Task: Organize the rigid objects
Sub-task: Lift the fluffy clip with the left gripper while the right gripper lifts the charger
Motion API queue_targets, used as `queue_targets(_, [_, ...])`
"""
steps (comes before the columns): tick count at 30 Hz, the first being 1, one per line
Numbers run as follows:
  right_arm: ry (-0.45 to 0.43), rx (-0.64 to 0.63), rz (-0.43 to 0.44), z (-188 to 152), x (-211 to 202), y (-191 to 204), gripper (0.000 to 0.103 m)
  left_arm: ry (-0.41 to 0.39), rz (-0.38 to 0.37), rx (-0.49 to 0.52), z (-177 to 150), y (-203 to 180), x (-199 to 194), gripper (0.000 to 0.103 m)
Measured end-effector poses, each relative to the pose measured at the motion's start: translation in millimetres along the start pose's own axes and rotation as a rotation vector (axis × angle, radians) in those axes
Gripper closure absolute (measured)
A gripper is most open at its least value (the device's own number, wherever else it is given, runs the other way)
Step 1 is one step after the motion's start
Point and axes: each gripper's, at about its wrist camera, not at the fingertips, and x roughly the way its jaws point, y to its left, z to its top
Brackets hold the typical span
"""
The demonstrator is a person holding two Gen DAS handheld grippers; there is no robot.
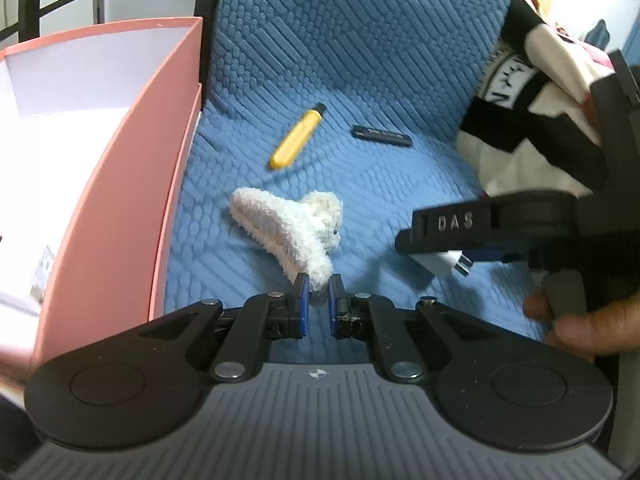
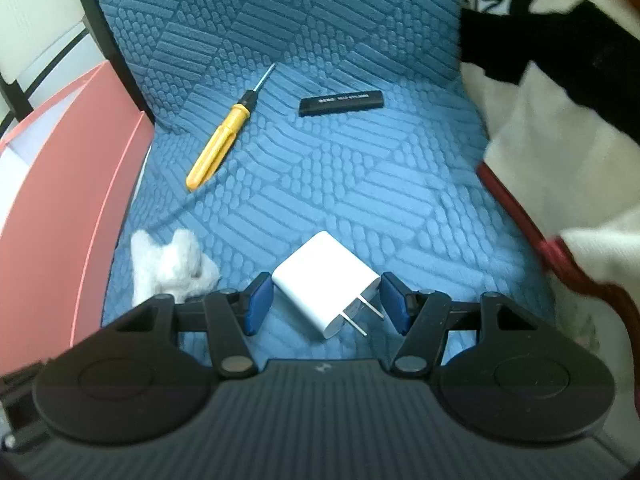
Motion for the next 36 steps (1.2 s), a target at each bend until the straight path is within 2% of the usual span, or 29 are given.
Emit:
queue_targets(12, [0.007, 0.013, -0.008, -45, -37, 4, 0.041, 0.053, -0.029, -0.026, -39, -8, -39, 0.091])
queue_targets(19, [0.016, 0.004, -0.006, -60, -43, 12, 0.041, 0.047, -0.001, -0.029, -46, -9, -42, 0.091])
queue_targets(21, [0.013, -0.003, -0.012, -58, -40, 13, 0.041, 0.047, 0.01, -0.039, -44, -8, -40, 0.088])
queue_targets(22, [0.012, -0.003, -0.011, -56, -38, 13, 0.041, 0.053, 0.02, -0.044, -44, -8, -38, 0.079])
queue_targets(23, [0.013, 0.0, -0.011, -55, -36, 12, 0.041, 0.059, 0.027, -0.05, -42, -8, -36, 0.062])
queue_targets(25, [0.015, 0.015, -0.015, -52, -32, 10, 0.041, 0.055, 0.028, -0.064, -39, -9, -32, 0.05])
queue_targets(36, [0.011, 0.056, -0.017, -45, -28, 2, 0.04, 0.028, 0.034, -0.052, -22, -19, -3, 0.05])
